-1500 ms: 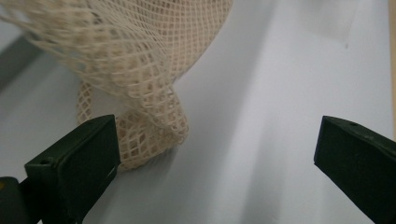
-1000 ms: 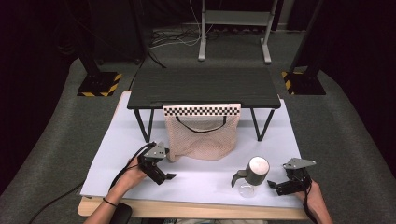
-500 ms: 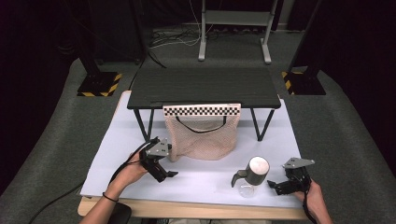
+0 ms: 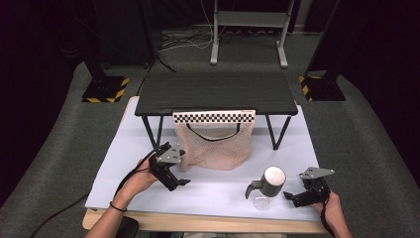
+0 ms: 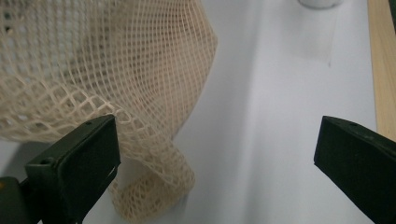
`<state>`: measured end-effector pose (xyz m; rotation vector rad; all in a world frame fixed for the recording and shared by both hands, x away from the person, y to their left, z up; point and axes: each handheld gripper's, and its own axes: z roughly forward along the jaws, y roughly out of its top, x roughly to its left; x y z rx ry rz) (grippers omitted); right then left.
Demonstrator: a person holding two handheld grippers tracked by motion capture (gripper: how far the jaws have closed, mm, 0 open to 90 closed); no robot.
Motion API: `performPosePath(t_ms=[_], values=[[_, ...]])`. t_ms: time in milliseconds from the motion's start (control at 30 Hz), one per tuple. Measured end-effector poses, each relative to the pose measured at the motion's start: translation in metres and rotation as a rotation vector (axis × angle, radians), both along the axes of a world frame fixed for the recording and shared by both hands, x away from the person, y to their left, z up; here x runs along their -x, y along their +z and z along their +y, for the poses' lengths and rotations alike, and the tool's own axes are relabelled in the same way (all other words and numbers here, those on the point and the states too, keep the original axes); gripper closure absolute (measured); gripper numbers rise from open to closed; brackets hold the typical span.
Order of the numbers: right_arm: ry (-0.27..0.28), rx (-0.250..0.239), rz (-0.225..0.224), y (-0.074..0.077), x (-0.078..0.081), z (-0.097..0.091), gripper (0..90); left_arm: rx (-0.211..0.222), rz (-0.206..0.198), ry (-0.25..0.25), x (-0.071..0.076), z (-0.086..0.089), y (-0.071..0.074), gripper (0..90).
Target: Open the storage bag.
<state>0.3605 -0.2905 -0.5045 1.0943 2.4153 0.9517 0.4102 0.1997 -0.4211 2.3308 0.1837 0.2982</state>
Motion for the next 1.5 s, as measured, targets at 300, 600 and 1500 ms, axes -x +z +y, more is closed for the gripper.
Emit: performPosePath(t_ms=[300, 600, 1500], values=[[0.001, -0.003, 0.004, 0.0, -0.001, 0.0, 0.0, -0.018, -0.035, -0.046, 0.001, -0.011, 0.015, 0.2], [0.003, -0.006, 0.005, 0.0, -0.001, 0.0, 0.0, -0.024, -0.046, -0.118, -0.009, -0.028, 0.032, 0.1], [0.002, -0.004, 0.001, 0.0, -0.001, 0.0, 0.0, -0.063, -0.068, -0.177, -0.049, -0.075, 0.031, 0.2]])
